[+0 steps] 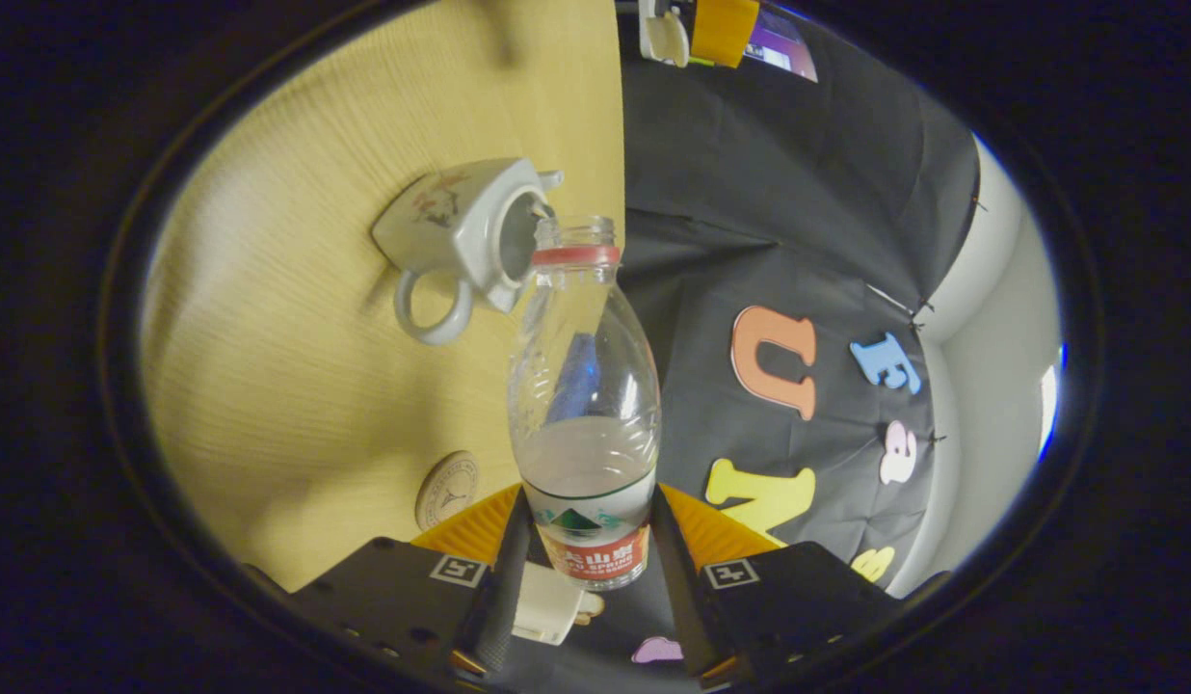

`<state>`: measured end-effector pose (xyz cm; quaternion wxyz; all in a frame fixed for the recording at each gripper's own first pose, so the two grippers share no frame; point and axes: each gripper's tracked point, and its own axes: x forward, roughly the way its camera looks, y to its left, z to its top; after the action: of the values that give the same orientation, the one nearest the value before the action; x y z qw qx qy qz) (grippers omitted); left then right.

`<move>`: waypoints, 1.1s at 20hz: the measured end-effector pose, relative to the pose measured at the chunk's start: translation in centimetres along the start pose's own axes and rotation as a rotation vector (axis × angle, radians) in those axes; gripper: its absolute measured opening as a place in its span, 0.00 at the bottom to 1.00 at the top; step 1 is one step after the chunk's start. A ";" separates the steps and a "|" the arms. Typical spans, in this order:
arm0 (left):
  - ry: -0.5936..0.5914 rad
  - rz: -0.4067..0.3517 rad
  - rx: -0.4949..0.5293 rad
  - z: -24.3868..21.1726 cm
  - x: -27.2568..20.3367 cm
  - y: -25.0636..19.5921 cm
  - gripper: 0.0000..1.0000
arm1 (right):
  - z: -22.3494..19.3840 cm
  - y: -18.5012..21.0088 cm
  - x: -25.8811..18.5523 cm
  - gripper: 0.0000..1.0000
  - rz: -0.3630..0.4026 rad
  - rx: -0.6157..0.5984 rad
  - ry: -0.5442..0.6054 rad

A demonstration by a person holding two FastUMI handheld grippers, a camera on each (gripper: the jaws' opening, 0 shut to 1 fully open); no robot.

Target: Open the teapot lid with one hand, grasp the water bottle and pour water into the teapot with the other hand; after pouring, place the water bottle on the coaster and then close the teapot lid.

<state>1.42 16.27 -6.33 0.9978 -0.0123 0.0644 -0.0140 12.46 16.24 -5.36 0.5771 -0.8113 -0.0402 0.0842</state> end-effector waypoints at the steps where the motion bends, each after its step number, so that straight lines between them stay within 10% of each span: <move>1: -0.001 0.000 -0.002 0.1 0.0 0.1 0.02 | 0.0 -0.2 0.0 0.66 -0.006 -0.014 0.004; 22: -0.012 -0.016 -0.002 0.2 0.0 -0.1 0.02 | 0.0 -1.5 -0.1 0.66 -0.103 -0.205 0.033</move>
<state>1.46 16.20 -6.11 0.9980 -0.0140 0.0581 -0.0218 12.44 16.70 -3.94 0.4952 -0.8642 -0.0811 0.0365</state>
